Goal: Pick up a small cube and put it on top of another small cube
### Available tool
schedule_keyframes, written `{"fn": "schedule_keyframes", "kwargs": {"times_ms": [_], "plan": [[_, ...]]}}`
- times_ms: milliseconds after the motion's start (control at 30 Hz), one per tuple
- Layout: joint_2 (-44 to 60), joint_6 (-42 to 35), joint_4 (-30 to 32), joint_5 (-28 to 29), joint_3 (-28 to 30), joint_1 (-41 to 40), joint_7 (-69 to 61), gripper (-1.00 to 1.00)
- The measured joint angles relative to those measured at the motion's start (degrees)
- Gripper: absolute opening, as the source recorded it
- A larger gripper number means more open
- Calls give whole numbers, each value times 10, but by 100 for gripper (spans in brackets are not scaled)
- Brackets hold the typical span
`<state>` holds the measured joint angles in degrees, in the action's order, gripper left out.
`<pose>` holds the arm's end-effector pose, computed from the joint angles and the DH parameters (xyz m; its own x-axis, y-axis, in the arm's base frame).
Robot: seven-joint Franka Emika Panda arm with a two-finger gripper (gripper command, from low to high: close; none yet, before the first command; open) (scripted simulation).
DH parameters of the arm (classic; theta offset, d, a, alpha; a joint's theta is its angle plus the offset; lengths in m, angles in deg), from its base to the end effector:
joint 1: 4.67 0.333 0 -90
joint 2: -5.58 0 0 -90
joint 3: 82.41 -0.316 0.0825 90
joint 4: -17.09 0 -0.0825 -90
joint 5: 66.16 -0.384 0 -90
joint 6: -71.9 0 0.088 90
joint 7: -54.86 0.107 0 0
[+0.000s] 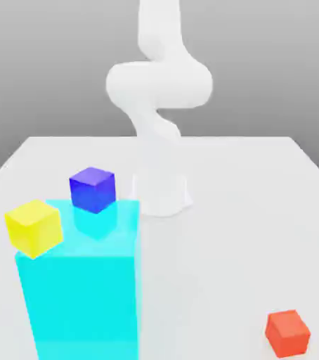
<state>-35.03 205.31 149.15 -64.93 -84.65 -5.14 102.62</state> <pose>0.3798 0.0166 0.6784 0.5158 -0.7073 0.4835 -0.5353 -0.7067 -0.4627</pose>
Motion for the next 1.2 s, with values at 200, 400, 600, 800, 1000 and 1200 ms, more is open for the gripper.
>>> {"fn": "schedule_keyframes", "kwargs": {"times_ms": [200,400,600,800,1000,1200], "plan": [[128,40,7,32,-56,-12,49,0],[253,78,13,71,-103,-13,102,0],[378,116,19,109,-132,4,155,0],[499,157,26,126,-144,35,193,0],[616,212,27,134,-148,66,219,0],[679,258,13,166,-116,93,244,-100]]}}
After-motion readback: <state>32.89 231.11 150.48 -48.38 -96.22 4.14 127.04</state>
